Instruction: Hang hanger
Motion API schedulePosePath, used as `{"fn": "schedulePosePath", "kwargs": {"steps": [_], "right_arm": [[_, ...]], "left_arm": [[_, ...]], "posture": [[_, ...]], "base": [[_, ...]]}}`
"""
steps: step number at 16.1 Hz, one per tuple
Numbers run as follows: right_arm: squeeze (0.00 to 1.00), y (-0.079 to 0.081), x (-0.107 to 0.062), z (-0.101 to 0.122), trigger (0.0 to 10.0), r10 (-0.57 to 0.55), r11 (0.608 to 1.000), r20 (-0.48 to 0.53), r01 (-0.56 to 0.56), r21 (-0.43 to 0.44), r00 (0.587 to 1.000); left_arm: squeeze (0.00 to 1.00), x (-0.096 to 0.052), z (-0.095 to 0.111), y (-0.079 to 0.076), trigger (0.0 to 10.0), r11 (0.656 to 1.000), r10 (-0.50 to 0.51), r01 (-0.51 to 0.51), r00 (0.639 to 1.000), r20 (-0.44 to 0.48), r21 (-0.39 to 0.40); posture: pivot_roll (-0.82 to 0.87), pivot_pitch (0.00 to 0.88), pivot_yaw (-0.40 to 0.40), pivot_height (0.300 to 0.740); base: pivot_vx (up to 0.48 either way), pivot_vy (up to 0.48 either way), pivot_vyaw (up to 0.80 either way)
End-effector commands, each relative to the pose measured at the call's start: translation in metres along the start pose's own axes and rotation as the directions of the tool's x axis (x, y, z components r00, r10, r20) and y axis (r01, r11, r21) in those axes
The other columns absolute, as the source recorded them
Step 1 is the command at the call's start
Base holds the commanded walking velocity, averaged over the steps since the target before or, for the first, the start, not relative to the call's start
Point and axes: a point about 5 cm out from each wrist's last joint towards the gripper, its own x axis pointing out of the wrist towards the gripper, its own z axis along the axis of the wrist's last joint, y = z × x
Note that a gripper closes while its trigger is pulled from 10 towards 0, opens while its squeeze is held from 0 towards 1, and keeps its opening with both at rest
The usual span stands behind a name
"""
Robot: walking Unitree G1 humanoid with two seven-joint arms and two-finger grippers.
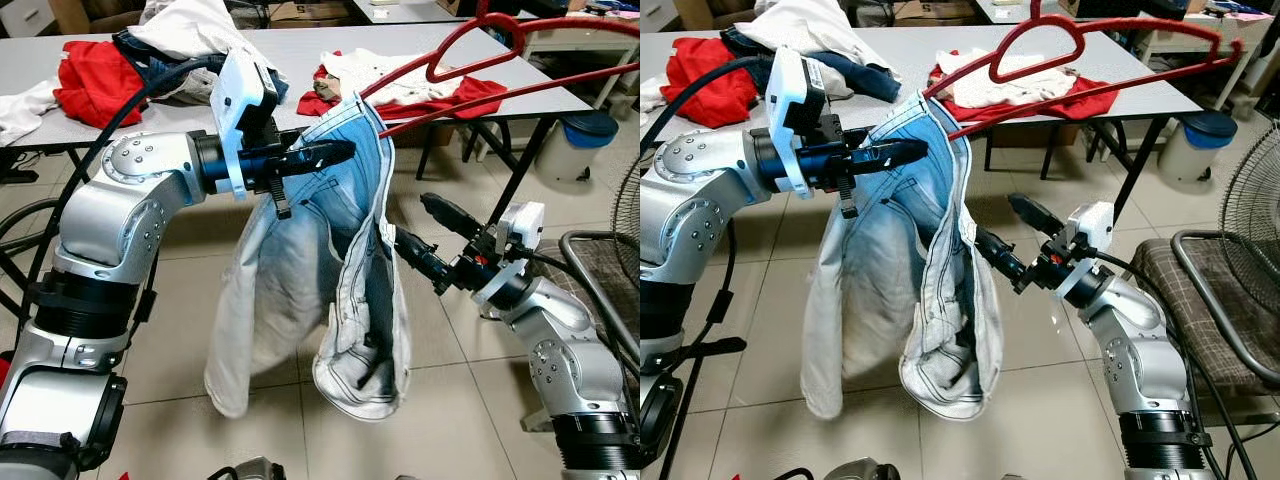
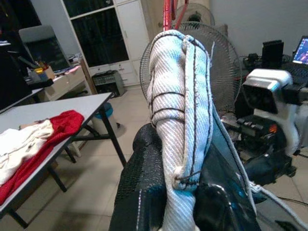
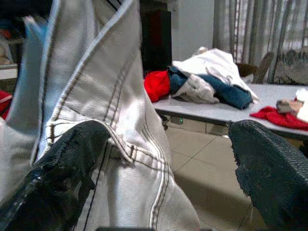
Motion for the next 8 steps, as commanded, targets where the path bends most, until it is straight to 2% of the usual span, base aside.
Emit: {"fn": "schedulePosePath", "kwargs": {"steps": [1,2,3,5,7,8], "right_arm": [[1.0,-0.002,-0.001,0.007,10.0,-0.014,1.0,-0.012,0.014,-0.019,1.0],[1.0,-0.008,-0.008,-0.008,10.0,-0.047,0.997,-0.148,0.038,-0.067,0.988],[1.0,-0.025,-0.034,-0.035,10.0,-0.172,0.981,-0.367,0.126,-0.147,0.914],[1.0,-0.031,-0.051,-0.043,10.0,-0.22,0.972,-0.431,0.16,-0.173,0.875],[1.0,-0.029,-0.068,-0.04,10.0,-0.199,0.977,-0.445,0.141,-0.161,0.873],[1.0,-0.027,-0.069,-0.038,10.0,-0.184,0.98,-0.434,0.13,-0.151,0.882]], "left_arm": [[0.0,0.003,0.004,0.0,0.0,0.999,0.016,-0.015,1.0,-0.019,0.048],[0.0,0.002,0.002,0.001,0.0,0.999,0.023,-0.022,0.999,-0.025,0.046],[0.0,-0.001,-0.002,0.004,0.0,0.998,0.042,-0.04,0.998,-0.04,0.045],[0.0,-0.005,-0.009,0.006,0.0,0.997,0.064,-0.062,0.996,-0.061,0.035],[0.0,-0.011,-0.042,0.003,0.0,0.994,0.108,-0.111,0.986,-0.128,-0.012],[0.0,-0.011,-0.048,0.001,0.0,0.993,0.114,-0.118,0.984,-0.138,-0.021]], "posture": [[-0.09,0.018,0.021,0.74],[-0.1,0.016,0.021,0.74],[-0.09,0.016,0.018,0.74],[-0.09,0.016,0.018,0.74],[-0.1,0.027,0.015,0.74],[-0.1,0.027,0.015,0.74]], "base": [[0.0,0.0,0.0],[0.0,0.0,0.0],[0.0,0.0,0.0],[0.0,0.0,0.0],[0.0,0.0,0.0],[0.0,0.0,0.0]]}}
